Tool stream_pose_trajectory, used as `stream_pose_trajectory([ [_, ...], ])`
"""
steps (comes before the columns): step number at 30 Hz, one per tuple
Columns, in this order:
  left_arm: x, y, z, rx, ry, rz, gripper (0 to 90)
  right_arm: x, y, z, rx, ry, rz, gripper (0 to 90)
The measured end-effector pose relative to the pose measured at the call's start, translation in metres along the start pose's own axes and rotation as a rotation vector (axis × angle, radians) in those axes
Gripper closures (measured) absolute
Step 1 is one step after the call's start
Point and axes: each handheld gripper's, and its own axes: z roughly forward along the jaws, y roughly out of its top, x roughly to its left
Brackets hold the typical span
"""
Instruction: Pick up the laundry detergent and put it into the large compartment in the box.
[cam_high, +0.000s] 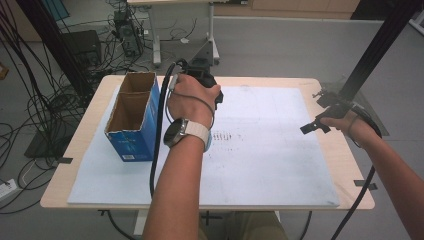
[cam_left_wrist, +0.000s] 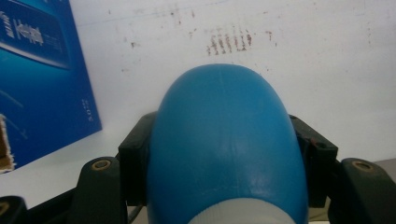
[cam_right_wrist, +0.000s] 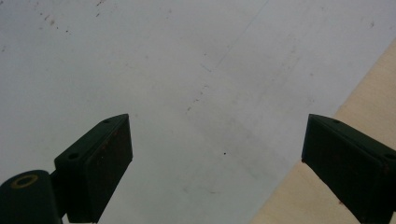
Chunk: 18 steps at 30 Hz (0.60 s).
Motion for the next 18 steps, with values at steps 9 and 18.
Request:
stream_pose_trajectory([
  [9,0.012,0.006,-0.02,-0.005,0.022,0.012,37.6,-0.002,0.004,-0.003,-0.004,-0.005,0.007,8.4],
  [18,0.023,0.009,-0.034,-0.014,0.017,0.027,37.6,-0.005,0.007,-0.01,-0.015,-0.015,0.018,8.4],
])
